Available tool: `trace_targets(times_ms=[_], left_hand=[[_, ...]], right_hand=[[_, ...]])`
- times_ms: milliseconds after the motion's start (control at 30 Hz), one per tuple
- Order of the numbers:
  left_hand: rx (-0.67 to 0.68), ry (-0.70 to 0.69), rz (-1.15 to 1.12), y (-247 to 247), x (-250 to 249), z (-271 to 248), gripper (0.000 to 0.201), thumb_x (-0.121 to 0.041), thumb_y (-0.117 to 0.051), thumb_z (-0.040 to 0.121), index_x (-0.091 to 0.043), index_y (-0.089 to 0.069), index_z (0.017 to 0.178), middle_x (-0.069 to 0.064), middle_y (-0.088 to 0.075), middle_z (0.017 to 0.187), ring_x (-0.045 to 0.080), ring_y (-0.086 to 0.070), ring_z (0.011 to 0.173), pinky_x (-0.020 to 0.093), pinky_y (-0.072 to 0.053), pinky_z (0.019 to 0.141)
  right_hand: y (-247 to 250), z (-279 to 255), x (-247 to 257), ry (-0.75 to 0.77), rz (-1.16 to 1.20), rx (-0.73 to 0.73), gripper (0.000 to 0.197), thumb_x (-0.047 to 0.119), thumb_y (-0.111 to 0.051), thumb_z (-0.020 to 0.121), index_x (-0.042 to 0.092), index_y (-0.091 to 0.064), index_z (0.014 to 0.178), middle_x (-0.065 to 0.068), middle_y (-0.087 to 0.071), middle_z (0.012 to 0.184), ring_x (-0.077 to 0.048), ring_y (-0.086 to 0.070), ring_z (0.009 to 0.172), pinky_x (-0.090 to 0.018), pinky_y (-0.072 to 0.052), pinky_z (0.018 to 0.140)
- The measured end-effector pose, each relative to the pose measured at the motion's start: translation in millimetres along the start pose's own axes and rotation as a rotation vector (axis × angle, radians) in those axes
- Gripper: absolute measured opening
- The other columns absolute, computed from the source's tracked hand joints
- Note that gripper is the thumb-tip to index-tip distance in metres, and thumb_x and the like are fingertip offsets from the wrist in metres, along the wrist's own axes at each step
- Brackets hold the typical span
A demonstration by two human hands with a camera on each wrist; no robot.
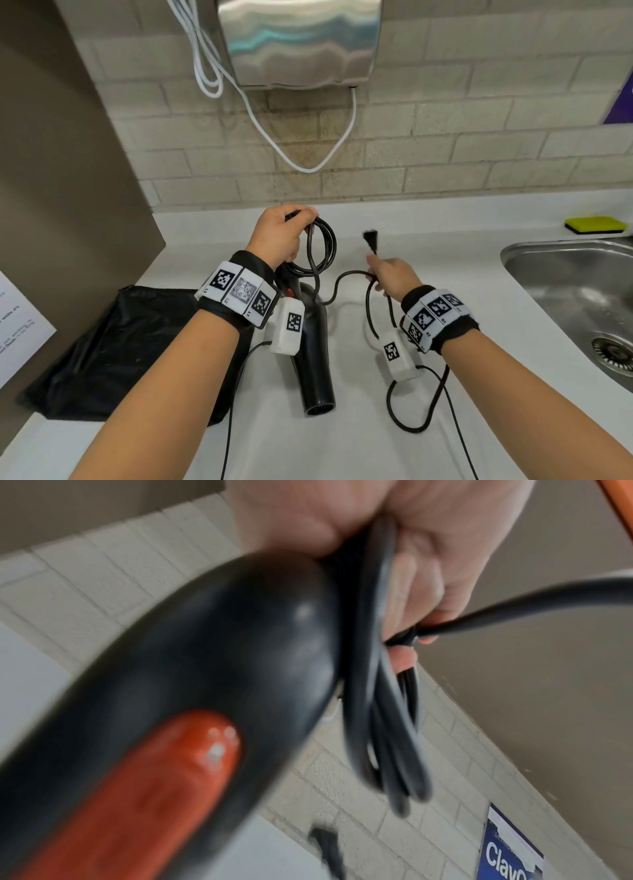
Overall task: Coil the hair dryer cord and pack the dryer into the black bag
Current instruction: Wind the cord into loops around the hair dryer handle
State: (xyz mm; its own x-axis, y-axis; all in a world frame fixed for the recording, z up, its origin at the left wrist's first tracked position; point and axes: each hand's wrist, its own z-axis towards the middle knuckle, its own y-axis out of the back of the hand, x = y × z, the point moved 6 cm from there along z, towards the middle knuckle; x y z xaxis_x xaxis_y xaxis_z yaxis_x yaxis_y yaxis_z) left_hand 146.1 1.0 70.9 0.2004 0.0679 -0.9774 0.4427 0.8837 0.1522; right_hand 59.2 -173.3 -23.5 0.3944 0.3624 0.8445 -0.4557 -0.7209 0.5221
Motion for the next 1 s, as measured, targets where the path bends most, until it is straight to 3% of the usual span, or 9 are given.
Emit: trace_targets(times_ms=[100,167,233,333,400,500,667,800,1000], left_hand=[[0.006,0.002,0.002,-1,0,2,0.018,-0.013,-0.051,0.092,-0.014,-0.062,0.079,0.007,-0.050,0.068,0.008,-0.024,0.027,0.013,-0.019,0.034],[0.006,0.001,0.005,-2,0,2,0.018,-0.013,-0.051,0.092,-0.014,-0.062,0.078,0.006,-0.050,0.067,0.008,-0.024,0.027,0.013,-0.019,0.034],[-0.001,-0.002,-0.003,-2,0,3,0.019,-0.013,-0.051,0.092,-0.013,-0.062,0.077,0.005,-0.051,0.065,0.008,-0.024,0.027,0.013,-0.018,0.034],[-0.007,-0.006,-0.005,-1,0,3,0.018,-0.012,-0.051,0.092,-0.013,-0.062,0.078,0.005,-0.051,0.065,0.008,-0.024,0.027,0.014,-0.018,0.034],[-0.015,-0.007,0.006,0,-1,3,0.017,-0.013,-0.051,0.092,-0.013,-0.063,0.079,0.007,-0.050,0.066,0.009,-0.025,0.027,0.014,-0.019,0.034],[-0.037,0.002,0.016,3,-1,4,0.018,-0.015,-0.051,0.092,-0.013,-0.063,0.078,0.009,-0.050,0.068,0.010,-0.026,0.027,0.015,-0.021,0.034],[-0.047,0.027,0.048,6,0,6,0.016,-0.020,-0.050,0.093,-0.014,-0.062,0.085,0.007,-0.052,0.071,0.010,-0.027,0.027,0.017,-0.023,0.033],[-0.048,0.018,0.051,6,-1,6,0.016,-0.020,-0.050,0.093,-0.015,-0.062,0.083,0.002,-0.054,0.070,0.010,-0.029,0.026,0.016,-0.024,0.034],[0.028,-0.033,0.097,-6,-6,-2,0.014,-0.017,-0.049,0.094,-0.014,-0.061,0.088,0.007,-0.053,0.070,0.008,-0.032,0.026,0.013,-0.025,0.031]], right_hand=[[-2,-7,27,0.152,0.060,-0.009,0.012,0.010,-0.041,0.093,0.007,-0.053,0.095,-0.009,-0.056,0.078,-0.031,-0.059,0.079,-0.034,-0.046,0.068],[-2,-8,35,0.190,0.172,-0.014,0.033,0.002,-0.038,0.092,0.013,-0.038,0.124,-0.006,-0.052,0.079,-0.028,-0.056,0.074,-0.032,-0.046,0.065],[0,-10,44,0.223,0.223,-0.033,0.048,0.001,-0.038,0.091,0.016,-0.026,0.135,-0.006,-0.050,0.081,-0.025,-0.052,0.071,-0.032,-0.045,0.066],[7,-13,51,0.239,0.308,-0.094,0.034,0.015,-0.046,0.093,0.014,-0.039,0.126,0.001,-0.046,0.073,-0.016,-0.048,0.061,-0.032,-0.044,0.066],[15,-16,56,0.296,0.293,-0.181,0.014,0.020,-0.044,0.094,0.014,-0.055,0.099,0.002,-0.044,0.065,-0.016,-0.044,0.059,-0.034,-0.043,0.068],[18,-21,60,0.328,0.338,-0.173,0.031,0.008,-0.035,0.093,0.022,-0.053,0.072,-0.001,-0.044,0.060,-0.018,-0.044,0.058,-0.031,-0.043,0.060],[13,-33,68,0.440,0.203,-0.101,0.025,0.016,-0.041,0.095,0.016,-0.066,0.090,0.014,-0.043,0.047,-0.002,-0.038,0.047,-0.013,-0.028,0.050],[8,-36,69,0.463,0.086,-0.103,0.021,0.021,-0.056,0.089,0.006,-0.072,0.089,0.010,-0.045,0.049,-0.006,-0.037,0.046,-0.010,-0.031,0.045],[-8,-43,85,0.502,-0.028,-0.188,0.018,0.021,-0.063,0.085,0.008,-0.052,0.081,0.008,-0.044,0.060,-0.003,-0.041,0.054,-0.014,-0.033,0.049]])
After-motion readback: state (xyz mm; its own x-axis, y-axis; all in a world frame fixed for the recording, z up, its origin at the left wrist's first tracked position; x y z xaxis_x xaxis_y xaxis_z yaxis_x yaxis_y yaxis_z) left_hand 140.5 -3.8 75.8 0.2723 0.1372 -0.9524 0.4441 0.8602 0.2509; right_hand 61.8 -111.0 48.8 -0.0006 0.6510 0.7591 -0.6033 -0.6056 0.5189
